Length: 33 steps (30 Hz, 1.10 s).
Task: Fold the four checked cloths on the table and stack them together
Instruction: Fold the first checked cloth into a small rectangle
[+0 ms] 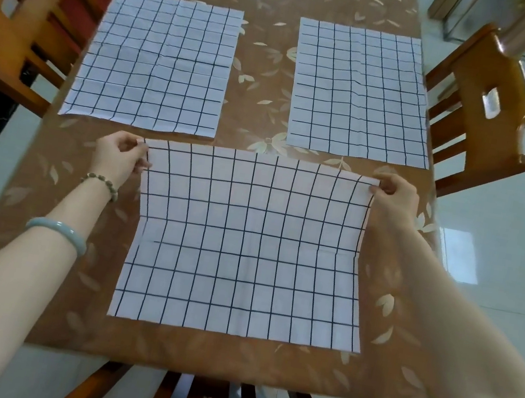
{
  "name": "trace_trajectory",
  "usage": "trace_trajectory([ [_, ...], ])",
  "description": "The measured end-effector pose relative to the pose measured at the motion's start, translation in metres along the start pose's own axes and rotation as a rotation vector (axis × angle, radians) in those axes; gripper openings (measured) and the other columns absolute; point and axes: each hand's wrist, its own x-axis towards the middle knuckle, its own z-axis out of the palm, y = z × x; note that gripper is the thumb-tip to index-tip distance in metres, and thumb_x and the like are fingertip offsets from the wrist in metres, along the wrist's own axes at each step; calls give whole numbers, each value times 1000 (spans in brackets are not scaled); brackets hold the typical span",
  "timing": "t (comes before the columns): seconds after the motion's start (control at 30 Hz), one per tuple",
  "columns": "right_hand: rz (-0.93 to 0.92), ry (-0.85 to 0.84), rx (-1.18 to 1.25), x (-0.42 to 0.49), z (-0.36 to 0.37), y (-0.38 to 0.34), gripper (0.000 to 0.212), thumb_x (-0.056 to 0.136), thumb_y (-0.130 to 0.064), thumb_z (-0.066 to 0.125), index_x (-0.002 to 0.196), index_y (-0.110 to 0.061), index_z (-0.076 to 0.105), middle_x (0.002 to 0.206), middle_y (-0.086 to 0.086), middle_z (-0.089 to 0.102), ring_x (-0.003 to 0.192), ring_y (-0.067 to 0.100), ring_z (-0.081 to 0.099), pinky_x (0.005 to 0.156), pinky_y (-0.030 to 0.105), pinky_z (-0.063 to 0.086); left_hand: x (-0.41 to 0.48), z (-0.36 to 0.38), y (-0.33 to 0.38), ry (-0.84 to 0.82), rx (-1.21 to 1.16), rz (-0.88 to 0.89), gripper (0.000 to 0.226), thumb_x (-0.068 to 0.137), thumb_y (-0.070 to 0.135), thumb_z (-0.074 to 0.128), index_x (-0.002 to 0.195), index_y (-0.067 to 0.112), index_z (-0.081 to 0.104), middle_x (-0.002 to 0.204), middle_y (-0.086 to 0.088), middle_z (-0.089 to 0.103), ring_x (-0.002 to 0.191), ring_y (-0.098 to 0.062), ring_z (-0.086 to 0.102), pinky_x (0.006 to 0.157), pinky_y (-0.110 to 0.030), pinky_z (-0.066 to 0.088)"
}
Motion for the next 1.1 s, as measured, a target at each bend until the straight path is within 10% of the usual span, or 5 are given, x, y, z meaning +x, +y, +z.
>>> trace_trajectory([
  [0.57,146,-62,271,-107,-37,41,24,78,11,57,77,-11,65,69,6,61,65,15,57,58,20,52,-86,-50,-28,-198,-74,-74,9,84,0,66,87,8,69,53,7,62,45,0,53,46,-10,43],
  [1.1,528,-281,344,-169,-32,72,8,83,2,63,78,6,67,79,23,65,69,33,68,66,33,60,-127,-48,-94,-245,-29,-350,18,86,21,68,79,5,74,87,-10,73,86,-24,67,84,-38,53],
])
